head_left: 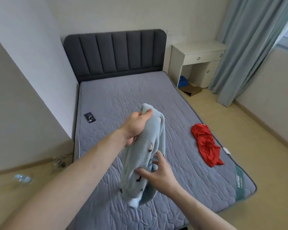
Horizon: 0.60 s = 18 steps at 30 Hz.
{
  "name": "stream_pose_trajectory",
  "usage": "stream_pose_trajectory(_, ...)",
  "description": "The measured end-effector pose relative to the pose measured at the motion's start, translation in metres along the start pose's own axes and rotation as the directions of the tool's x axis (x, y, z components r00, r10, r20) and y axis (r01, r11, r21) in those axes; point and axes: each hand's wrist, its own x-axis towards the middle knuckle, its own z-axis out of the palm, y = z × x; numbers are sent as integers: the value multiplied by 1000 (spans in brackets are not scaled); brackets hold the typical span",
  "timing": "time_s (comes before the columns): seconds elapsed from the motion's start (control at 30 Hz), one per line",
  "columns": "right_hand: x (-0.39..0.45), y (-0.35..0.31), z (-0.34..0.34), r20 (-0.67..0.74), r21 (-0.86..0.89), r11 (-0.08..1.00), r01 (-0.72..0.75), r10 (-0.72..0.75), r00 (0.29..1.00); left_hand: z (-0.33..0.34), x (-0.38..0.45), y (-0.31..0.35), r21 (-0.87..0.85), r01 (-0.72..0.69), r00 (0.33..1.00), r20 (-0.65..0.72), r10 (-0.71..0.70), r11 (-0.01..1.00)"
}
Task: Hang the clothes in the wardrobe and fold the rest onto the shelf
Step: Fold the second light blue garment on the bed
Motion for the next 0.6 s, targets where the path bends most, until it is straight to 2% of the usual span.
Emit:
stream_pose_trajectory(0.03,3,-3,-4,-49,39,999,-2,4,999,-2,-2,1,-33,9,1000,25,-8,999)
stream_pose_trajectory(0.13,15,-11,-30,-195,379,924,-45,128,972,-22,-7,-10,-160,49,986,162,-23,986)
stream_pose_trajectory(0.2,20,-19,-44,-121,478,875,-79,154,981,-32,-11,-33,-203,98,966,255,-44,974)
stream_pose_trajectory(0.27,18,-16,-37,64,342,926,-158,145,987,-28,-12,-67,-181,166,936,338,-97,969)
stream_pose_trajectory(0.33,12,1,-17,160,222,937,-269,237,958,-22,-13,-93,-243,215,941,310,-135,946)
stream_pose_trajectory(0.4,3,19,4,141,127,963,-236,218,966,-18,-11,-109,-427,261,954,252,-163,866)
stream_pose_trajectory(0.47,-2,32,18,90,-22,988,-153,155,984,-12,-14,-113,-483,289,943,295,-157,827)
stream_pose_trajectory(0.53,0,36,24,14,-4,988,-152,152,988,-3,-19,-114,-375,285,924,354,-148,882)
stream_pose_trajectory(0.6,4,32,17,-9,90,966,-244,245,969,-5,-14,-114,-221,207,954,263,-147,953)
